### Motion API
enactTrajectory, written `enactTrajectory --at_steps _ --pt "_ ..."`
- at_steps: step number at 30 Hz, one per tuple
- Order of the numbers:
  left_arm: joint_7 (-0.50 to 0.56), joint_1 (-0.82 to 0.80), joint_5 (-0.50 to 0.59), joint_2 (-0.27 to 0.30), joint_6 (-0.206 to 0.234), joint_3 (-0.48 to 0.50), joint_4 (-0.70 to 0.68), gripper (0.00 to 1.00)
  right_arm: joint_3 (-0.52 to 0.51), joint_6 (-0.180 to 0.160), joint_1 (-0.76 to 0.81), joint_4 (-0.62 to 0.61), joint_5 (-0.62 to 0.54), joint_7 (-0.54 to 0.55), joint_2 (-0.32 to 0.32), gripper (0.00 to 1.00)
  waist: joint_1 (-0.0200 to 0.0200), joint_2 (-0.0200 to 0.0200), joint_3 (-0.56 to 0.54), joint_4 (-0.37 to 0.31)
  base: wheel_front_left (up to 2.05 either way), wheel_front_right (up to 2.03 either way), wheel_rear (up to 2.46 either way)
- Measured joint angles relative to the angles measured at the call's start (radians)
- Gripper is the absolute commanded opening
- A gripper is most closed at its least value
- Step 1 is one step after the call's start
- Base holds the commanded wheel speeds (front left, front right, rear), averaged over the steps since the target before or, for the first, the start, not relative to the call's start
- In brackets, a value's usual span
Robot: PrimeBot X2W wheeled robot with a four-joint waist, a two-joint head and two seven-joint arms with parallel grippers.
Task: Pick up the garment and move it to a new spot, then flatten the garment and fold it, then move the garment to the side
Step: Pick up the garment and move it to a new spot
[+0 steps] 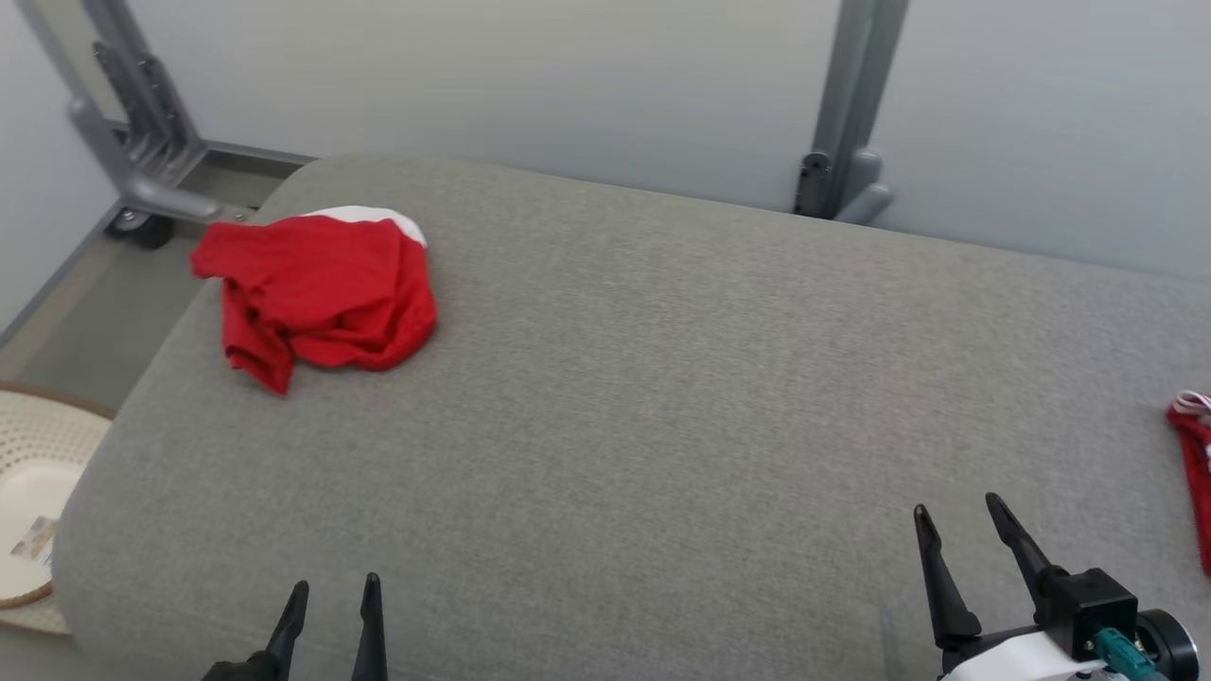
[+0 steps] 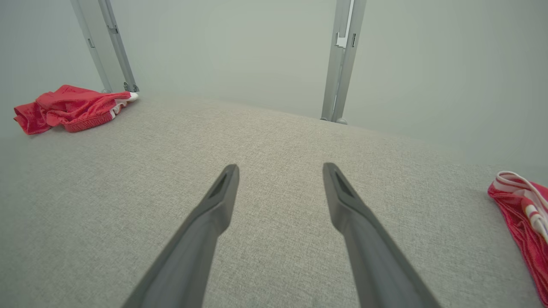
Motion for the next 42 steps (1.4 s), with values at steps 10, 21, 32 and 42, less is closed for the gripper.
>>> enactTrajectory --at_steps 10,21,32,42 --pt "0.000 0.038 -0.041 0.001 0.022 0.050 -0.048 1.00 0.073 0.000 -0.029 0.028 0.014 0.000 -0.013 1.00 0.0000 0.0000 -0.006 0.174 0.00 0.00 0.00" --pt "0.000 -0.086 -0.078 0.002 -0.014 0.070 -0.034 1.00 0.046 0.000 -0.061 -0.001 0.006 0.000 -0.067 1.00 0.0000 0.0000 0.051 0.208 0.00 0.00 0.00" --pt "0.002 -0.507 -0.214 0.081 -0.028 -0.021 0.203 1.00 0.010 0.000 -0.199 -0.051 -0.004 0.000 -0.178 1.00 0.0000 0.0000 0.265 0.150 0.00 0.00 0.00" --pt "0.110 -0.842 -0.427 0.199 -0.030 -0.140 0.437 1.00 0.021 0.000 -0.273 -0.104 -0.007 0.000 -0.218 1.00 0.0001 0.0000 0.445 0.039 0.00 0.00 0.00"
